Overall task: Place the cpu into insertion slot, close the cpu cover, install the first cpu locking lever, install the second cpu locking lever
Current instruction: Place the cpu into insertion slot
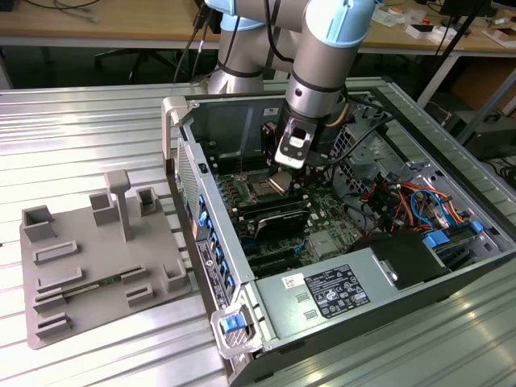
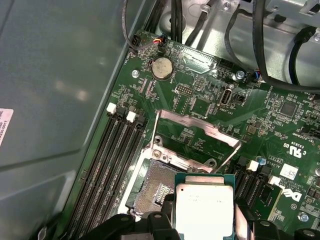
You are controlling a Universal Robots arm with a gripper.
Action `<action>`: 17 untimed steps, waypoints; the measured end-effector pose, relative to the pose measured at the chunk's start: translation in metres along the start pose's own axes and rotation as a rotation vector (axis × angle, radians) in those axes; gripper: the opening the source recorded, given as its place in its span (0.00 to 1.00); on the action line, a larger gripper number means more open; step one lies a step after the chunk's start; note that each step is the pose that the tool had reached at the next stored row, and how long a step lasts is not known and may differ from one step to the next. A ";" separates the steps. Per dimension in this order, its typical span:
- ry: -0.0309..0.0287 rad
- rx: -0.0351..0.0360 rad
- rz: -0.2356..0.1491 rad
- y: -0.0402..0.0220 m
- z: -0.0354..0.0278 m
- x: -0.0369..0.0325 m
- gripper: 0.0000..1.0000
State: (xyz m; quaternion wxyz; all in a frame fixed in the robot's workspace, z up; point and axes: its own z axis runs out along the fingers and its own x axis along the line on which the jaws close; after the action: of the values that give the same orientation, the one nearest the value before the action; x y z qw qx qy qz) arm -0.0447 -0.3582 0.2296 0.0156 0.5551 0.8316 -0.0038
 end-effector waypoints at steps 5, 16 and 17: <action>0.0000 0.0001 0.004 0.0000 0.0007 0.0000 0.55; -0.0001 0.0004 0.010 0.0000 0.0018 0.0000 0.55; -0.0001 0.0003 0.011 0.0000 0.0019 0.0000 0.55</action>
State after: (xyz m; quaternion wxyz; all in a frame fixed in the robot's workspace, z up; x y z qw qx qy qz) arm -0.0446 -0.3582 0.2277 0.0156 0.5596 0.8286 -0.0039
